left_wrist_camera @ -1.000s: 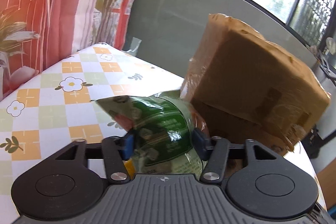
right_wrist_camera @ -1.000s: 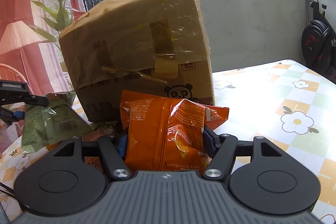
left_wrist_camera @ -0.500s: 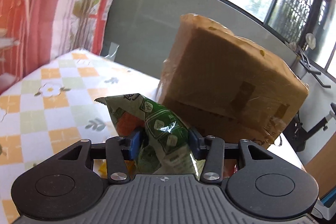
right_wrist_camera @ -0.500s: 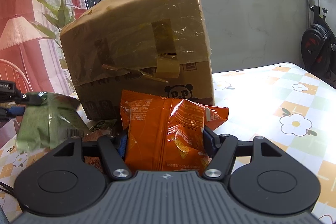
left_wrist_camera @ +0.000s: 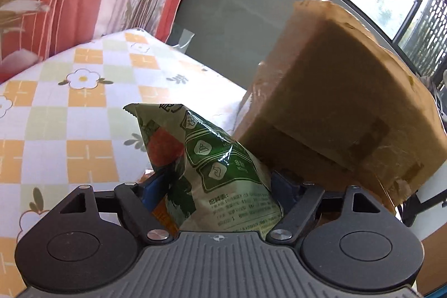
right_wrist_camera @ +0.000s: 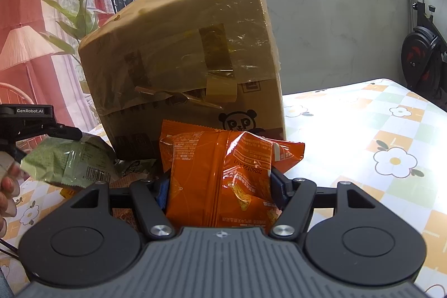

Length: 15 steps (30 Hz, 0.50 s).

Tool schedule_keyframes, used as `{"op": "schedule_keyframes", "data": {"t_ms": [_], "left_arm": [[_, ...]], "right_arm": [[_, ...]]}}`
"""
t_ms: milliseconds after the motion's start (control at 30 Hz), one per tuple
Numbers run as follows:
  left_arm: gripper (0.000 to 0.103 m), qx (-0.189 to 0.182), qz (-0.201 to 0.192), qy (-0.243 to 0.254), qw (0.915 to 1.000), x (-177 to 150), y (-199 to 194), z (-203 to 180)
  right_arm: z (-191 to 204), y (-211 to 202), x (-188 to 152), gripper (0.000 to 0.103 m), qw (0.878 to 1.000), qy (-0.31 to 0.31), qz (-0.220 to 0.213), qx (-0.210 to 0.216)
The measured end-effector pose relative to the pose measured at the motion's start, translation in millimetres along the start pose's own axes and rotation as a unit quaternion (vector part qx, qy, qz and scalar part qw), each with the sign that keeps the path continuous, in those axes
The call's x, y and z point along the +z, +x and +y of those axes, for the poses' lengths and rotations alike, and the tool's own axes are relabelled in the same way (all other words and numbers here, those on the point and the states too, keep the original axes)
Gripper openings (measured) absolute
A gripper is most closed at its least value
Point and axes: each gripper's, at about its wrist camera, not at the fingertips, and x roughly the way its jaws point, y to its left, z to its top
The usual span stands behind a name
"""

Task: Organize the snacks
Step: 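Lift the green bag with the left gripper while the right gripper holds the orange packet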

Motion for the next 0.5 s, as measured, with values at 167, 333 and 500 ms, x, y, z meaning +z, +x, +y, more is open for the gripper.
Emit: {"op": "schedule_keyframes", "data": {"t_ms": [167, 333, 500], "left_arm": [[0.086, 0.002, 0.009, -0.021, 0.9997, -1, 5, 6], [0.085, -0.003, 0.013, -0.029, 0.9995, -1, 6, 6], [0.062, -0.015, -0.003, 0.006, 0.9999, -3, -5, 5]], "right_arm": [[0, 0, 0, 0.068, 1.000, 0.001, 0.000, 0.000], [0, 0, 0, 0.068, 1.000, 0.001, 0.000, 0.000], [0, 0, 0, 0.068, 1.000, 0.001, -0.001, 0.000]]}}
